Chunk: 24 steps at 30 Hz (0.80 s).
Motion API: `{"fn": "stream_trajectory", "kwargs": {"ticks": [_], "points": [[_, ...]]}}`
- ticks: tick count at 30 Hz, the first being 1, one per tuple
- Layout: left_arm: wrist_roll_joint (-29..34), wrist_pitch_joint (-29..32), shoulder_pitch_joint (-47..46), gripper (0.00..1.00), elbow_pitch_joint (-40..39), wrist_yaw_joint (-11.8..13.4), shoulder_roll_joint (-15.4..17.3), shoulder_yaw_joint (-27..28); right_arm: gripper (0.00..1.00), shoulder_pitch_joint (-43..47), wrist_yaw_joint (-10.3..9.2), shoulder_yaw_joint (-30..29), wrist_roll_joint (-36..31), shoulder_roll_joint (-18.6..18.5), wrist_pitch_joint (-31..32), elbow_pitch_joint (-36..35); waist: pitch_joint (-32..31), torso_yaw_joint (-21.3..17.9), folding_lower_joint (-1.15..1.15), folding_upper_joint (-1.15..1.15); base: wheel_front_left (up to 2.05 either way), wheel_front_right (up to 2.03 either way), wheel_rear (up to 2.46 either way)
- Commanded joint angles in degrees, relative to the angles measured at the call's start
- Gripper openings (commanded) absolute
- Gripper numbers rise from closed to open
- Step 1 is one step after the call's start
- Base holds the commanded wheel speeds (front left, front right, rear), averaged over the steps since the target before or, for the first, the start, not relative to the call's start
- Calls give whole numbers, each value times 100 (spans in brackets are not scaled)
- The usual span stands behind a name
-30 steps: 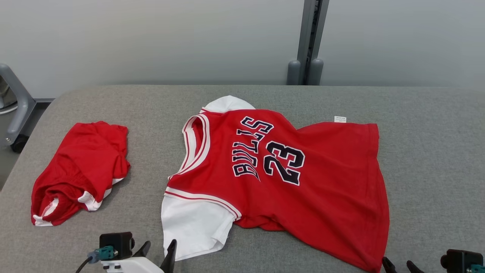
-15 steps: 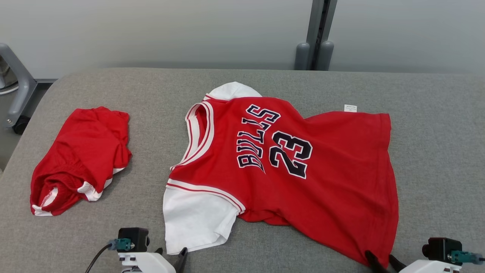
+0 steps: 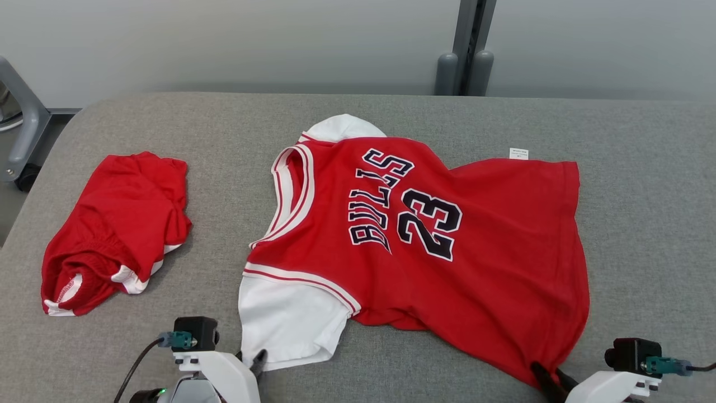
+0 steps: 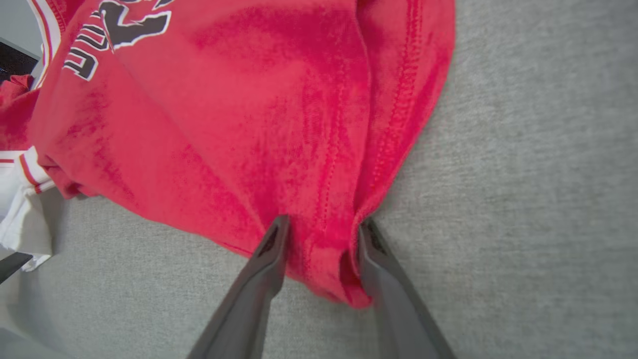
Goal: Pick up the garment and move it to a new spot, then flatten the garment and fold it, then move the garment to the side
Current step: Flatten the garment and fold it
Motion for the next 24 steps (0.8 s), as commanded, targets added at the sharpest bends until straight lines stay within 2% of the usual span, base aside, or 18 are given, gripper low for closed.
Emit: {"fn": "stream_trajectory", "kwargs": {"ticks": [1,2,8,13,18,24], "points": [[-46,132,24,2,160,-53,-28,-93,11,-10,14,115,18,68,18,103,-1,-1,0,0,0,0,0],[-52,126,29,0,178,-82,-46,-101,0,-18,14,133,27,65,0,113,-2,-2,0,0,0,0,0],[-35,-137,18,0,169,-121,-8,-7,0,-104,13,166,75,-16,-245,92,-91,-9,0,0,0,0,0],[-28,-212,30,0,-151,-120,156,73,0,-44,13,42,217,-120,-474,-155,-267,-26,0,0,0,0,0],[121,5,-189,0,-809,-98,489,49,0,-91,13,9,407,-361,-552,-702,-336,-85,0,0,0,0,0],[323,441,-889,0,-1531,-26,933,180,0,-666,13,-154,692,-701,-380,-1236,-97,-246,0,0,0,0,0]]}}
